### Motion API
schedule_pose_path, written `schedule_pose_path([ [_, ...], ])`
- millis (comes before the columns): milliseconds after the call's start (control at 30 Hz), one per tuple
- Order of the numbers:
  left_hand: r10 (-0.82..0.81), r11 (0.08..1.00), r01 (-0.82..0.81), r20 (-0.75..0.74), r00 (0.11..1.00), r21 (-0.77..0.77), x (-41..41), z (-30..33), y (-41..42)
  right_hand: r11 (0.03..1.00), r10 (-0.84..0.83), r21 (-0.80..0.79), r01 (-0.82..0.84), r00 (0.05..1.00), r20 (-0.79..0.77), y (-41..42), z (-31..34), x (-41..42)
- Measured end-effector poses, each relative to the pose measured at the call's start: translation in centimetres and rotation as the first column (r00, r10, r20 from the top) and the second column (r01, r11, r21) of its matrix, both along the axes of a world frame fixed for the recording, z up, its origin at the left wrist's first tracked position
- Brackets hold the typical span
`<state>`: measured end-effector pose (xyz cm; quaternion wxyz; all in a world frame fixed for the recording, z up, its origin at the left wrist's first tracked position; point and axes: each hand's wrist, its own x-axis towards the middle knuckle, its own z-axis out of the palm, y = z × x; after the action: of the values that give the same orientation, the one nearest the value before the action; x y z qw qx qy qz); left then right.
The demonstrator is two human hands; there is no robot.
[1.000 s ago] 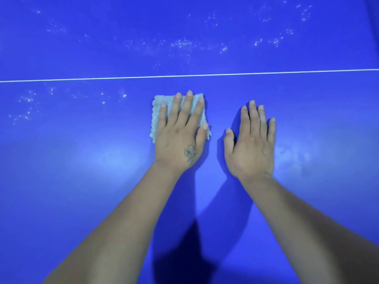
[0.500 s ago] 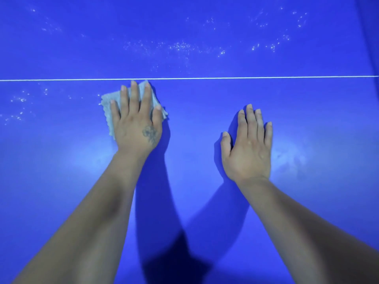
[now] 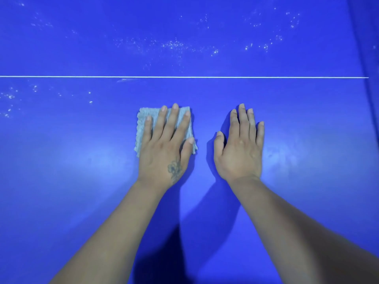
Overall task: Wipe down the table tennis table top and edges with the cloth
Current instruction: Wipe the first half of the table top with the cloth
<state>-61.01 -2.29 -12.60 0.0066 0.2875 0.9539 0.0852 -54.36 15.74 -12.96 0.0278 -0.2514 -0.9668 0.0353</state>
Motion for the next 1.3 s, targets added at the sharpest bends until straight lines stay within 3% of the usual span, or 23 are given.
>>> schedule_pose_path([
  [200,-0.047,0.998,0.049,0.052,0.998,-0.031,2.1,0.3,-4.9,1.000,0.003,-0.008,-0.003,1.000,0.008,0.1,0.1,0.1],
  [300,0.041,0.998,-0.039,0.042,0.998,-0.046,-0.9,0.2,-6.1,1.000,0.002,-0.007,-0.002,1.000,0.005,0.0,0.0,0.1],
  [400,0.173,0.985,-0.171,0.049,0.984,-0.036,-4.7,0.1,-4.8,1.000,0.003,-0.016,-0.003,1.000,0.003,0.2,-0.1,0.1],
  [567,0.198,0.980,-0.197,0.076,0.977,-0.030,-9.9,-0.1,0.1,1.000,0.015,-0.024,-0.016,1.000,-0.011,0.2,-0.1,0.3],
  [867,-0.088,0.996,0.087,-0.009,0.996,-0.010,-0.7,-0.3,4.5,0.993,0.013,-0.119,-0.022,0.997,-0.074,0.5,0.1,0.4],
  [1100,0.035,0.999,-0.034,0.076,0.996,-0.015,8.4,0.6,-2.8,0.989,0.023,-0.146,-0.033,0.997,-0.069,0.6,0.4,0.6],
  [1300,0.289,0.957,-0.288,0.113,0.951,-0.024,3.7,0.3,-7.2,0.989,0.031,-0.142,-0.039,0.998,-0.053,0.4,0.4,0.6],
])
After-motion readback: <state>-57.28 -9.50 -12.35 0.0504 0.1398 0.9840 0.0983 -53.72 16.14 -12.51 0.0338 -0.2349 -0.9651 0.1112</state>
